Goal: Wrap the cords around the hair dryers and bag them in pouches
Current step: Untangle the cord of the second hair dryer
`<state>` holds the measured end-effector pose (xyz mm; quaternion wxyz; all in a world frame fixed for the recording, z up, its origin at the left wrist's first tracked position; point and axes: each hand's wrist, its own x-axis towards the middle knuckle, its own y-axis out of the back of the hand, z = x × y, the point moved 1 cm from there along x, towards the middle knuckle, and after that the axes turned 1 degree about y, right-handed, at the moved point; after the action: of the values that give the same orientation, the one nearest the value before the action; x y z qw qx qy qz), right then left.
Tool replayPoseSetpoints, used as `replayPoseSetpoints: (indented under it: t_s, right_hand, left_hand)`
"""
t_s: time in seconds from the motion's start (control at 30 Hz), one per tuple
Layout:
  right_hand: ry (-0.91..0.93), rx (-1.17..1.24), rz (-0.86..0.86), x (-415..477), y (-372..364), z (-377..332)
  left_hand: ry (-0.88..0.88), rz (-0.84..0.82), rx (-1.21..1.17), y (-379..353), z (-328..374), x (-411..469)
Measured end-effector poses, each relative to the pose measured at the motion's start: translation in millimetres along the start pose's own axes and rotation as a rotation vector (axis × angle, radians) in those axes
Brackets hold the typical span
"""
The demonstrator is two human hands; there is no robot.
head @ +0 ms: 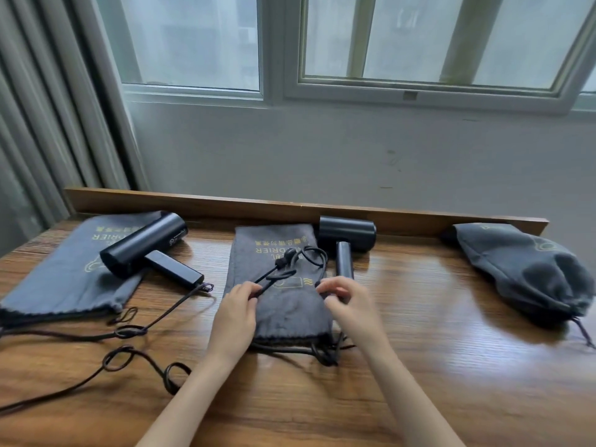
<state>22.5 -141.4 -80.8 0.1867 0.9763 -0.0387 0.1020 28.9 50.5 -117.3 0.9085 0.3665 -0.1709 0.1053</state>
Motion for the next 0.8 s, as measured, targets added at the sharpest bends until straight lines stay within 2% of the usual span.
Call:
replayPoseSetpoints:
  t_s: [0.13, 0.2, 0.33, 0.4, 0.5, 0.63, 0.8]
  right_hand:
    - [-0.128, 0.578, 0.222, 8, 39, -13]
    - [-0.115, 0.713, 0.306, 9, 52, -17]
    - [-0.099, 0.82, 0.391, 8, 62, -17]
    - [-0.079, 0.788, 0.392, 6, 62, -13]
    - [-0.058, 0.685, 0.419, 6, 59, -5]
    - [-0.087, 0.891, 0.442, 8, 60, 2]
    - [-0.114, 1.068, 0.482, 14, 72, 5]
  left_hand:
    - [0.078, 0.062, -0.256, 11, 8, 1]
    - [0.11, 0.066, -0.368, 17, 13, 2]
    - [0.166, 0.031, -0.549, 22, 21, 5]
    - [0.155, -0.027, -0.607, 23, 21, 6]
    - [0.02, -0.08, -0.581, 23, 25, -1]
    - [-0.231, -0.128, -0.436, 13, 36, -20]
    - [-0.285, -0.228, -0.449, -24, 52, -50]
